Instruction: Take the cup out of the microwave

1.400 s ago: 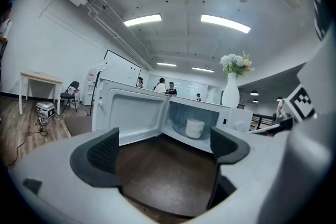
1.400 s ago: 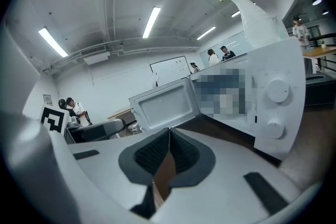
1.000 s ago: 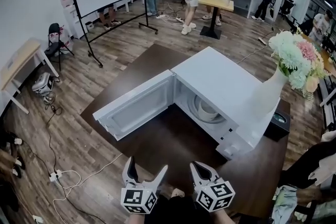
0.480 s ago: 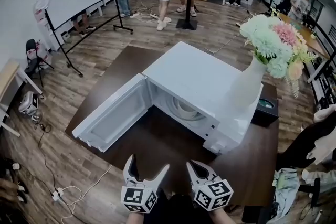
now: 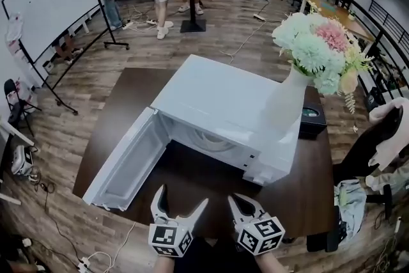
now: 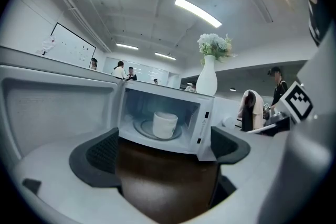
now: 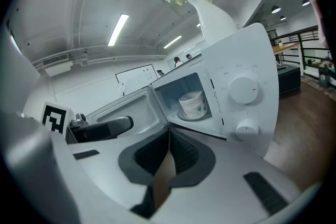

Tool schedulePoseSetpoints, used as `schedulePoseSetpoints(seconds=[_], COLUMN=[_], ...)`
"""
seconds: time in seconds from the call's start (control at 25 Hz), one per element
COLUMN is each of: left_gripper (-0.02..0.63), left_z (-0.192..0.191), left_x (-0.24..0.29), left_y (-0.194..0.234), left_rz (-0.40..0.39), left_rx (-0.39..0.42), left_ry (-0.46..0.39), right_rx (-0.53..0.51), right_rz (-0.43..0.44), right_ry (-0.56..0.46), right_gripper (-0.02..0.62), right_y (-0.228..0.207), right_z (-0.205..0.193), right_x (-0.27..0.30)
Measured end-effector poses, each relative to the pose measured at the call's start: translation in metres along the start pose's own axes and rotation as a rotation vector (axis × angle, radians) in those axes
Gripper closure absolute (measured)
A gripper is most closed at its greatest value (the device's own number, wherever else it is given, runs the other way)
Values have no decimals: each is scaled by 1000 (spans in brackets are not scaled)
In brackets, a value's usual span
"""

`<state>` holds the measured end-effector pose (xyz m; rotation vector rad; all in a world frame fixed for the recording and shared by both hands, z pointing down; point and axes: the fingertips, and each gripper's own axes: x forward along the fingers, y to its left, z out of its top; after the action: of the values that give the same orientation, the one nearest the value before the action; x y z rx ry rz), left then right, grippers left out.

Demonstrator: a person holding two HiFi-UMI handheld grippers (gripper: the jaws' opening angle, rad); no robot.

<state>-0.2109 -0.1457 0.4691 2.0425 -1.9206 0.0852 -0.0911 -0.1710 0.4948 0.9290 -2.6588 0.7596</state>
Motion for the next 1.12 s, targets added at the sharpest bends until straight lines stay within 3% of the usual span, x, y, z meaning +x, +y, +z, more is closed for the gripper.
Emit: schedulePoseSetpoints(seconds=[0.28, 0.52, 0.8, 1.12], left_gripper=[89, 89, 89, 89], left_z=[11, 5, 5, 1], left_x=[23, 47, 84, 124], left_y=[13, 7, 9, 4], left_rz=[-135, -298, -384, -443], left_rx=[35, 52, 98, 83], left_ry=[41, 109, 125, 110], right_rx=[44, 73, 102, 109], right_rz=[-128, -252, -348, -434], right_ry=[-50, -93, -134, -139], right_gripper=[600, 600, 600, 600], right_y=[10, 4, 2, -5], right_z=[9, 9, 11, 10], right_x=[10, 12, 17, 23])
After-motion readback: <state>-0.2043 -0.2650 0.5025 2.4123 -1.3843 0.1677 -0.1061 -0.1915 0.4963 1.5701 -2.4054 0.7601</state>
